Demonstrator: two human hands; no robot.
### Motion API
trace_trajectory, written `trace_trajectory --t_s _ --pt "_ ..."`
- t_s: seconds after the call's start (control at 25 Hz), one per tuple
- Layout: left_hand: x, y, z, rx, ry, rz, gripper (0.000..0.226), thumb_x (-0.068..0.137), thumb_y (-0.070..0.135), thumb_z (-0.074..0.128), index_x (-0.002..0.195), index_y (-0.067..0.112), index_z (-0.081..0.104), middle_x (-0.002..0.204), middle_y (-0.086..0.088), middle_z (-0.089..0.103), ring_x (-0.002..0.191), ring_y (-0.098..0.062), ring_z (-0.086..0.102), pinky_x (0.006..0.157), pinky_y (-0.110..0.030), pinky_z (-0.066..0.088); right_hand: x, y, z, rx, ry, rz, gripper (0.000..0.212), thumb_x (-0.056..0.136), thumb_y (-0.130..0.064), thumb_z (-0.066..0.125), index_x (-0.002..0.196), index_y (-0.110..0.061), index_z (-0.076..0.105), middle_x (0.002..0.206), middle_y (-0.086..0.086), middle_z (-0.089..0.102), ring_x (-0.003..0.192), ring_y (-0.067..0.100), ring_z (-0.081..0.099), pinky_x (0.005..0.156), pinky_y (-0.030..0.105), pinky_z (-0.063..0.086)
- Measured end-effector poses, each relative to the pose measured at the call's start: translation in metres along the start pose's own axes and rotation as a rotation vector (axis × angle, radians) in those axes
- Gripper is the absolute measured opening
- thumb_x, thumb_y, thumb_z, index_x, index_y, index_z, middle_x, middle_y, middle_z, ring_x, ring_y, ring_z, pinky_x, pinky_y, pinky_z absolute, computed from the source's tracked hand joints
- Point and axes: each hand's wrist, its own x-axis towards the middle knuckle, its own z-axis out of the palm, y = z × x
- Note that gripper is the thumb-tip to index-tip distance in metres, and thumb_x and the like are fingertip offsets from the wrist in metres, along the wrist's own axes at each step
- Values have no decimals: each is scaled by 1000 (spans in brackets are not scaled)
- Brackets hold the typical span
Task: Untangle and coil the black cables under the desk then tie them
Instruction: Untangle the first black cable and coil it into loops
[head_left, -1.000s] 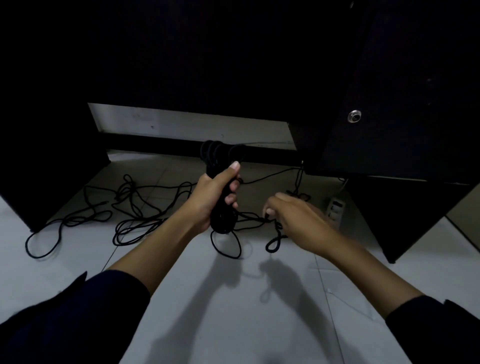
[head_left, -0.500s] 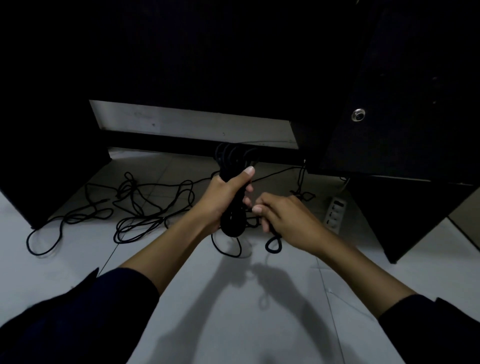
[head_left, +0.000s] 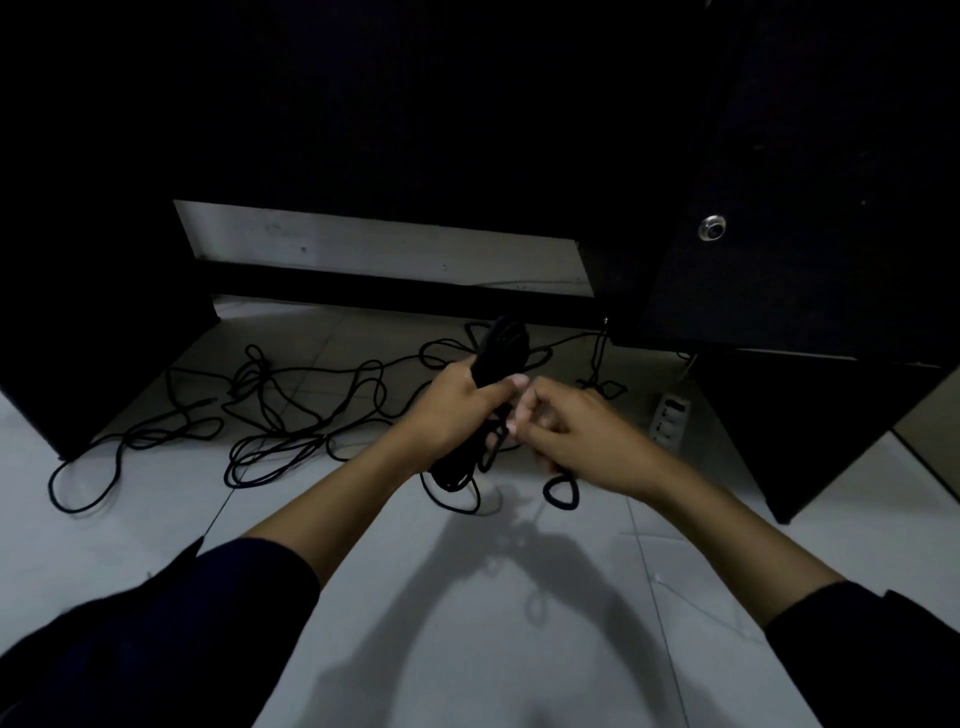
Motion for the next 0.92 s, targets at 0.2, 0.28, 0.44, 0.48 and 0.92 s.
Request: trace_trajectory --t_s 0.2,0.28,0.44,0.48,0.92 --pt "-7 0 -10 50 -216 -83 29 93 28 60 70 12 53 47 0 47 39 -12 39 43 -22 37 -3 8 -28 -229 -216 5 15 83 -42 66 83 -28 62 71 -8 60 64 2 53 64 29 44" --pt "-9 2 -12 5 -334 -145 27 93 32 61 74 12 59 52 -2 51 40 -11 38 44 -24 40 -3 9 -27 -276 -202 -20 16 88 -42 62 81 -28 64 75 -5 61 71 5 54 65 32 43" --pt "-13 2 -14 -101 -453 -219 18 89 31 66 81 14 65 67 -2 61 45 -8 42 49 -24 44 -2 11 -23 -331 -100 -41 13 89 -42 58 81 -36 65 71 -12 53 82 -2 40 65 25 29" --pt "-12 0 -14 -95 -459 -220 17 89 28 66 83 12 65 70 -4 62 47 -8 45 51 -25 44 -2 12 -23 -354 -91 -47 13 89 -43 58 83 -36 67 72 -13 53 84 -2 40 66 24 31" --pt "-16 0 -11 -199 -488 -294 8 90 4 53 84 8 55 69 -6 48 47 -8 43 50 -20 40 -1 14 -25 -231 -124 -67 15 86 -46 62 89 -33 68 93 -19 67 86 -3 60 76 26 49"
